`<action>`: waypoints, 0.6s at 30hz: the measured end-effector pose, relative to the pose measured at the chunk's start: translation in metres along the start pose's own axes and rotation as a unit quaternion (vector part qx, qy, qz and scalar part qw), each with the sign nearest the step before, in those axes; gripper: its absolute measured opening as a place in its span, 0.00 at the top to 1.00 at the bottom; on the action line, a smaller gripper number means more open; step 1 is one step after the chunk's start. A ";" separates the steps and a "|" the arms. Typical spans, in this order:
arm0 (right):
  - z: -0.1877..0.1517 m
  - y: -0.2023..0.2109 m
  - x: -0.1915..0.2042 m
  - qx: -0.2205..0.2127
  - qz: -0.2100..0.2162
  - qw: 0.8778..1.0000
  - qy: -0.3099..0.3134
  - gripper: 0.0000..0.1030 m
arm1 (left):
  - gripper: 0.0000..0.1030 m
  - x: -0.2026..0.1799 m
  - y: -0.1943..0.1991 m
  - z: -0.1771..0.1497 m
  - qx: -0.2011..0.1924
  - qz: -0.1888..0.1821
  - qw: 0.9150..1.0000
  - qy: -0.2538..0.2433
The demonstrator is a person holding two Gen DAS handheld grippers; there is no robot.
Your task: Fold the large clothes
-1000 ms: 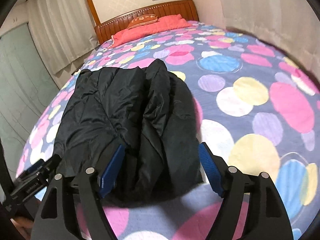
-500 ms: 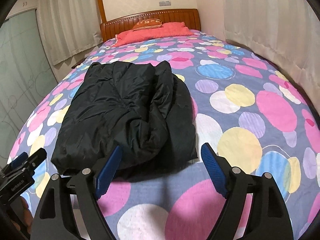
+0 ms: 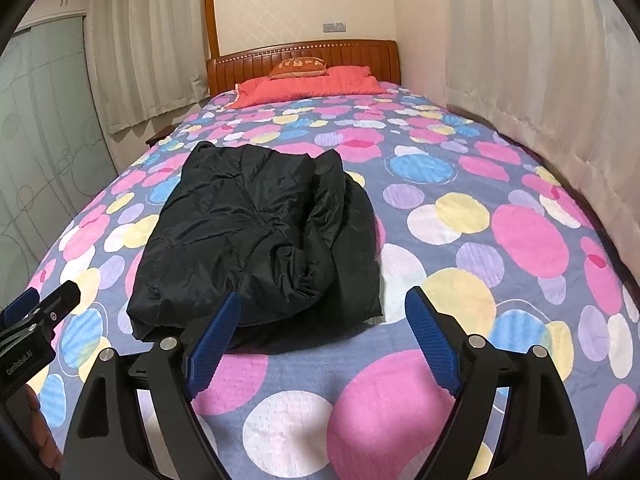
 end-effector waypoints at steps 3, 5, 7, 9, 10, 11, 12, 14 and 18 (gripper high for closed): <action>0.001 0.005 0.002 -0.004 0.001 1.000 0.003 0.19 | 0.03 0.001 0.004 0.001 -0.003 -0.001 1.000 0.002; 0.002 0.008 0.004 -0.008 0.001 1.000 0.004 0.19 | 0.03 0.001 0.006 0.001 -0.004 0.000 1.000 0.002; 0.002 0.010 0.005 -0.010 0.001 1.000 0.004 0.19 | 0.03 0.001 0.005 0.001 -0.004 -0.001 1.000 0.002; 0.003 0.012 0.006 -0.011 0.001 1.000 0.006 0.19 | 0.03 0.001 0.006 0.001 -0.004 -0.002 1.000 0.002; 0.004 0.013 0.006 -0.012 0.002 1.000 0.007 0.19 | 0.03 0.001 0.005 0.001 -0.004 -0.002 1.000 0.001; 0.004 0.014 0.007 -0.013 0.003 1.000 0.007 0.19 | 0.03 0.001 0.006 0.001 -0.004 -0.001 1.000 0.000; 0.004 0.014 0.008 -0.013 0.004 1.000 0.008 0.19 | 0.03 0.001 0.006 0.002 -0.005 0.000 1.000 0.001; 0.004 0.015 0.010 -0.014 0.004 1.000 0.009 0.19 | 0.03 0.000 0.008 0.002 -0.006 -0.001 1.000 0.001; 0.004 0.017 0.012 -0.016 0.005 1.000 0.011 0.19 | 0.03 -0.001 0.012 0.002 -0.007 -0.001 1.000 0.001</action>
Point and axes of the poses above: each gripper's, at about its wrist camera, not at the fingertips, and y roughly against the way its jaws point, x to its left, z to its top, the point moved 9 cm from there along -y, roughly the way its jaws point, and after that the axes turned 8 degrees about -y, right-handed, at the moved point
